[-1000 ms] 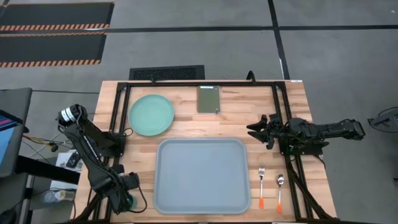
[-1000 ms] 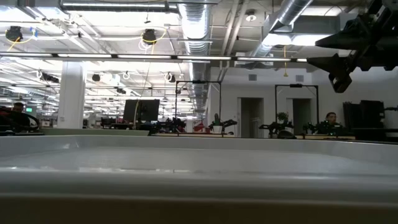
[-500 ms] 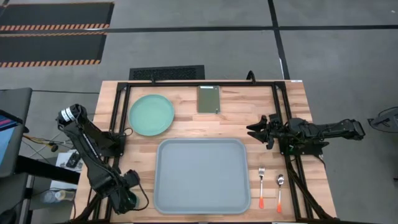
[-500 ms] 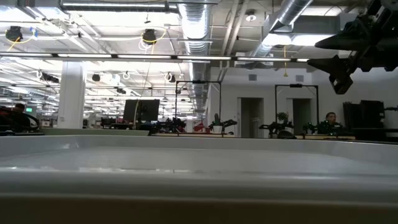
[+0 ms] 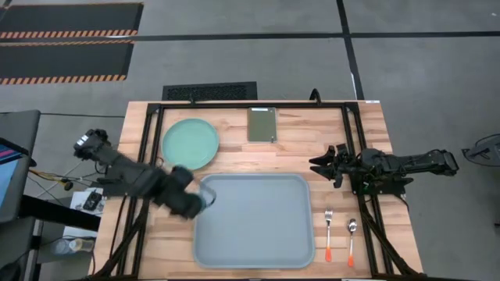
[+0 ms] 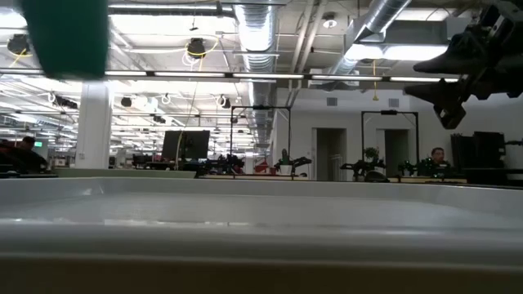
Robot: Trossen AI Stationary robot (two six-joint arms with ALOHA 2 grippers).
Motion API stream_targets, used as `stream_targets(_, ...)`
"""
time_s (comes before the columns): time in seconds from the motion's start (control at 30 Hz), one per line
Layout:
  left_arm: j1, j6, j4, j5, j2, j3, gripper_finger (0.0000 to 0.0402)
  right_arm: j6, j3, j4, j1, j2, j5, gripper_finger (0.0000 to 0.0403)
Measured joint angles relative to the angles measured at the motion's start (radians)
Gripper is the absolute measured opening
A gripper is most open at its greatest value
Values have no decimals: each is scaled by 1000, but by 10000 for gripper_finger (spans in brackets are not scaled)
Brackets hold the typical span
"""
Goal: Pick and place plate/cup/fork/spoon on tray
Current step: Put the blue cup on the top right of the blue tray
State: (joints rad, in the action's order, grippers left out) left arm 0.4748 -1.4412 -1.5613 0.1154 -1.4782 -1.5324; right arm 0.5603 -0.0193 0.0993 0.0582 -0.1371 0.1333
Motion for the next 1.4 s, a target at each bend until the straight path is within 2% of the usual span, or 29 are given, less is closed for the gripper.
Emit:
stream_targets(0.13, -200, 257, 21, -3, -16, 13, 0, 0, 0, -3, 0, 0, 0, 214)
stream_targets(0.23, -320, 384, 97, 37, -13, 33, 0, 14, 0, -10, 0, 0, 0, 214)
stream_targets(0.4, -426, 501, 147, 40, -13, 103, 0, 35, 0, -30, 0, 0, 0, 214)
stream_targets(0.53, -482, 552, 215, -13, -15, 177, 0, 35, 0, -40, -1, 0, 0, 214)
stream_targets(0.7, -488, 558, 321, -81, -15, 258, 0, 35, 0, -43, -1, 0, 0, 214)
stream_targets(1.03, -451, 516, 405, -93, -15, 371, 0, 35, 0, -57, -1, 0, 0, 214)
stream_targets(1.17, -446, 507, 450, -137, -15, 358, 0, 35, 0, -57, -1, 0, 0, 214)
stream_targets(1.4, -448, 518, 523, -209, -56, 231, 0, 34, 0, -61, -1, 0, 0, 214)
